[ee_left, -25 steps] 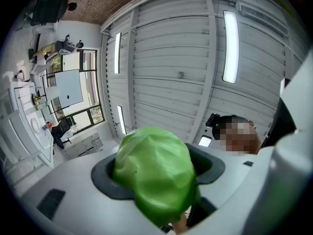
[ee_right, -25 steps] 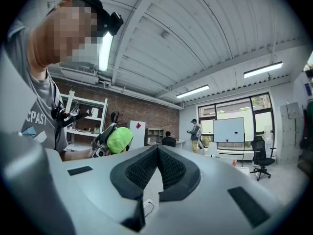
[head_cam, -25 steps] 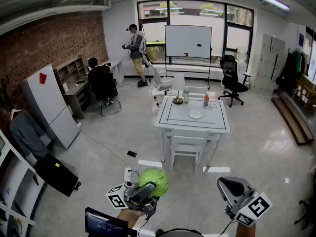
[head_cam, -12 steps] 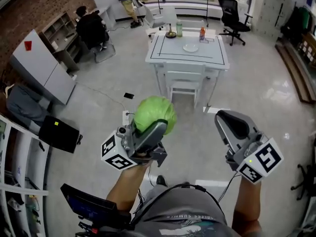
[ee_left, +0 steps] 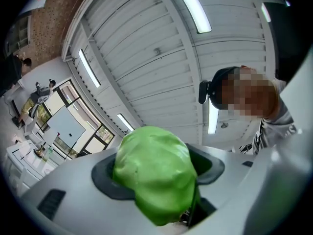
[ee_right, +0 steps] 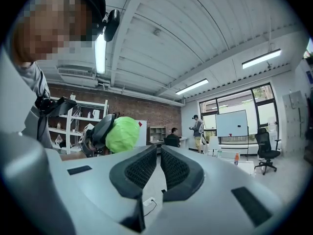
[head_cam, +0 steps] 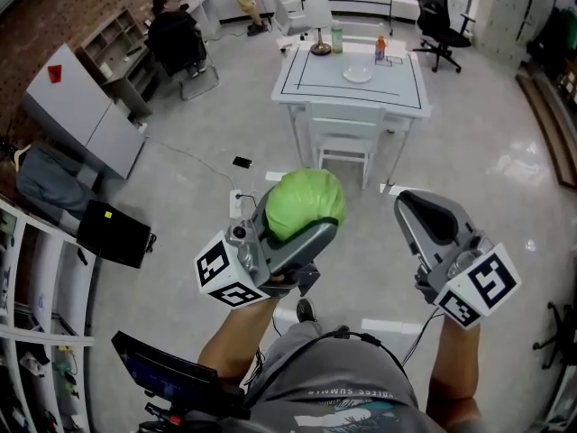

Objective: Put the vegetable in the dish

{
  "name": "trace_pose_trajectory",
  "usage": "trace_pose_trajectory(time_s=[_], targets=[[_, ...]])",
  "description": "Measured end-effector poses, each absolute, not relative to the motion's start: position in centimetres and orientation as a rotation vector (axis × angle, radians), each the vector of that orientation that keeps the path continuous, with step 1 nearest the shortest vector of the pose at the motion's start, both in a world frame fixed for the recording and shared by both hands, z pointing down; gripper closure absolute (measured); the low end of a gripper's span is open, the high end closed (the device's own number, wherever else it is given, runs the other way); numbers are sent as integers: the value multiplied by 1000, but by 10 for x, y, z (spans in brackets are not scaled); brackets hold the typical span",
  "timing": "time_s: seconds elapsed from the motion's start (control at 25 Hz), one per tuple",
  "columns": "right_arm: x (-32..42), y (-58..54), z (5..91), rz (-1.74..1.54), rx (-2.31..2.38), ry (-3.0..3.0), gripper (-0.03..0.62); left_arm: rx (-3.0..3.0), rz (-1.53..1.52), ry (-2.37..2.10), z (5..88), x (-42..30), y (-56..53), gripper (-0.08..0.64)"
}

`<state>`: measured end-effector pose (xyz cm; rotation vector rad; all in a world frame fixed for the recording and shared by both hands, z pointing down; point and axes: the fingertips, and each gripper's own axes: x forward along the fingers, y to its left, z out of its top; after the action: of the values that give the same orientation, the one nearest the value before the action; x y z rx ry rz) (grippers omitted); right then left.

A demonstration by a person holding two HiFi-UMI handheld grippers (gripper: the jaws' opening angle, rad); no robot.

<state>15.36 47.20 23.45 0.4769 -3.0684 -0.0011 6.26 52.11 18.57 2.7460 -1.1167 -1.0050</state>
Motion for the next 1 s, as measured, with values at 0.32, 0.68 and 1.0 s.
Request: trace_pose_trajectory(time_s=[0.32, 0.68, 1.0], targets=[[111, 432, 241, -11, 561, -3062, 584, 2749, -963, -1048, 198, 16, 482, 250], [66, 407, 240, -14, 642, -3045, 584, 2728, -974, -1013, 205, -44, 456, 252], [65, 365, 253, -3, 622, -3032, 584, 2691, -1013, -1039, 214, -51, 417, 250]])
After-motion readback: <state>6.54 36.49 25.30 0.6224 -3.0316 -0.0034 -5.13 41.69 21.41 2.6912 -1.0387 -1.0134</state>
